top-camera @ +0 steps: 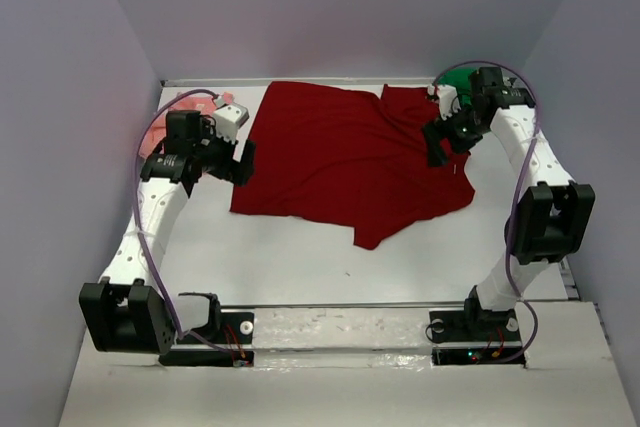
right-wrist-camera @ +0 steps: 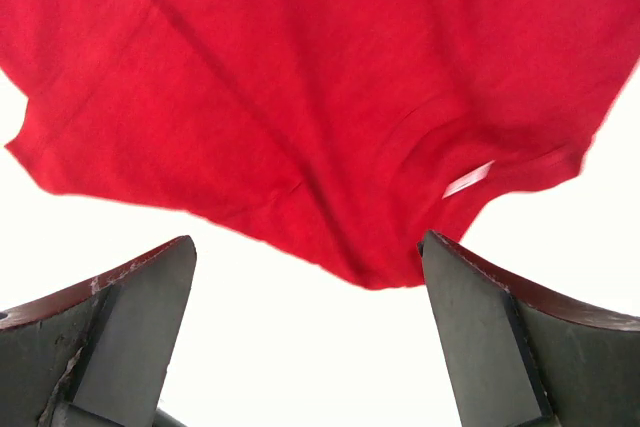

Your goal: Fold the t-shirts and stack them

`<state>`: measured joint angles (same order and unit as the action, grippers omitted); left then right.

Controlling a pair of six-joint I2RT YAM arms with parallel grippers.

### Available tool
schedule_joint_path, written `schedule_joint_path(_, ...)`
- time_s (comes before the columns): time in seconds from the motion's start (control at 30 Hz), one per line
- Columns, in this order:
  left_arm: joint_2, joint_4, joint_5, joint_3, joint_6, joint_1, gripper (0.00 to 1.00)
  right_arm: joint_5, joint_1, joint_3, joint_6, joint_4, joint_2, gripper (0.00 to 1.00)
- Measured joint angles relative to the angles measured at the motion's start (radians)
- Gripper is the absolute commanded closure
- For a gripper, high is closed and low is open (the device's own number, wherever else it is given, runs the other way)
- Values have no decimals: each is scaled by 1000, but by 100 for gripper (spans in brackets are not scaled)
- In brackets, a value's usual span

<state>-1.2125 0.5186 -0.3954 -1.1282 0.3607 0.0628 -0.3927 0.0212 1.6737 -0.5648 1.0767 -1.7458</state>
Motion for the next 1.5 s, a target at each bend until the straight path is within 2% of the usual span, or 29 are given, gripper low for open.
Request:
schedule_joint_path(0.2, 2, -24, -1, 119, 26, 78, 1, -9, 0, -196, 1, 19, 60, 1)
schedule_joint_path(0.3, -3, -20, 26, 148, 46, 129, 1, -19, 6, -237, 2, 31, 84, 17)
schedule_joint_path(0.4, -19, -32, 45, 149, 58, 138, 1, -30, 23, -231, 7, 32, 89, 32)
schedule_joint_path(0.7, -62, -78, 114, 185, 60, 143, 1, -37, 219, -71, 39, 55, -53, 45)
schedule_joint_path(0.9, -31, -89, 161, 229, 60, 145, 1, -39, 348, -20, 48, 72, -175, 48)
schedule_joint_path(1.03, 6, -92, 187, 234, 59, 145, 1, -39, 391, 5, 50, 77, -245, 48)
schedule_joint_path(1.5, 11, -97, 218, 234, 59, 145, 1, -31, 420, 180, 42, 106, -411, 48)
